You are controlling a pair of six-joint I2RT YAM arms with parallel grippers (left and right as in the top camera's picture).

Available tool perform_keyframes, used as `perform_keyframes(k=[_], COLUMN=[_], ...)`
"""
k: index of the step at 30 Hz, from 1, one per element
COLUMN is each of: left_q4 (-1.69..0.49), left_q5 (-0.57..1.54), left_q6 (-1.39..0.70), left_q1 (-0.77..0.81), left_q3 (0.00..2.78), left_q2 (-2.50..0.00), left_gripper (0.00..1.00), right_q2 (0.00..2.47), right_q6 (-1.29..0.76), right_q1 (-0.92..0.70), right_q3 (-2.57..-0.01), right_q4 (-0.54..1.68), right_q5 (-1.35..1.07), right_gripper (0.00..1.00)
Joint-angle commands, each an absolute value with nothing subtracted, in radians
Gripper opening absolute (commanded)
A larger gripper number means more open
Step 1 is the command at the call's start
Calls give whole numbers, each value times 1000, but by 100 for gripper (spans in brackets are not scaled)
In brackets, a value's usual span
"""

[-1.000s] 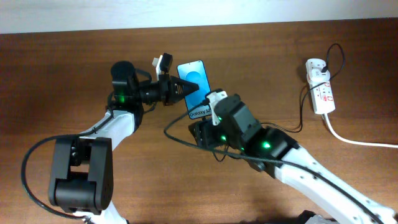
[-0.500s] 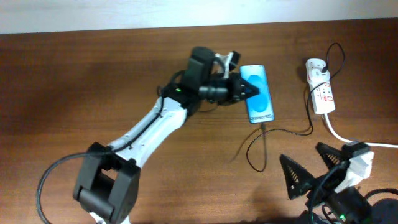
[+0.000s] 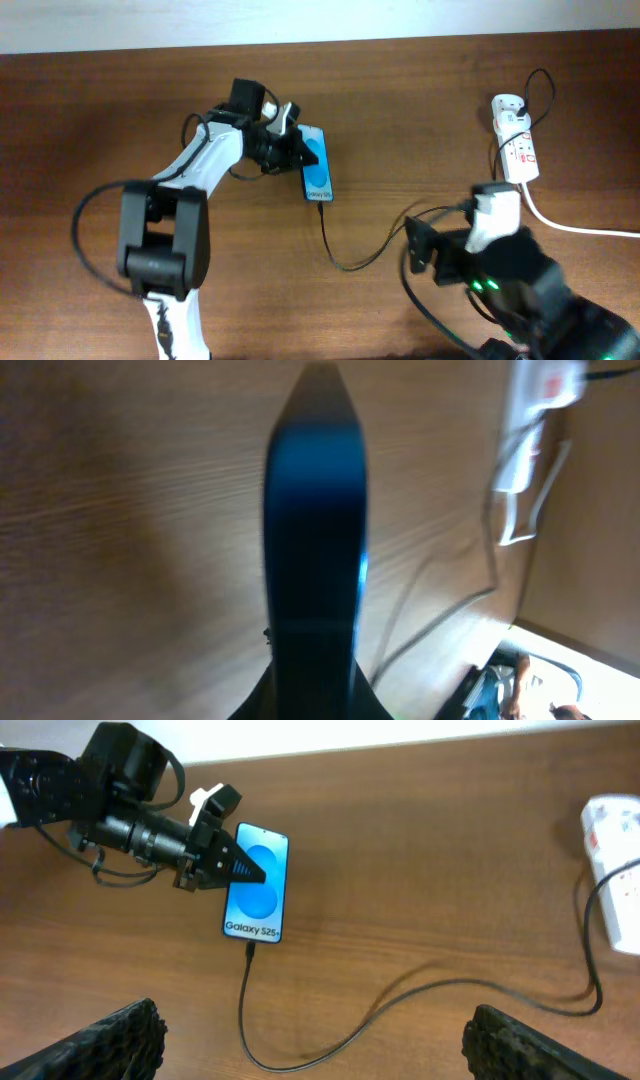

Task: Plug charger to phone and switch on socket
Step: 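Lower the charging phone onto the table with the left gripper and release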

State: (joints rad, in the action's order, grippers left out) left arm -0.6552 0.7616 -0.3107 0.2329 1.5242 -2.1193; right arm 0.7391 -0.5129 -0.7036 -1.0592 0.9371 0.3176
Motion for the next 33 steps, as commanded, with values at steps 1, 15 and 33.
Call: perform_keyframes(k=[1, 15, 33], left_q4=[-667, -736, -865], left_q5=[830, 648, 305], left_q6=[-231, -203, -207], left_q1=[241, 244, 244], left_q3=[1534, 1533, 1534], left_q2=[-2217, -2296, -2295], left_gripper=[0, 42, 99], right_q2=[851, 1002, 1090], right_q6=[-584, -697, -697], right_q1=[-699, -514, -515], right_q3=[-1055, -1055, -1055], right_q4=[928, 931, 902], right_q5=[334, 323, 317], right_gripper=[99, 99, 99])
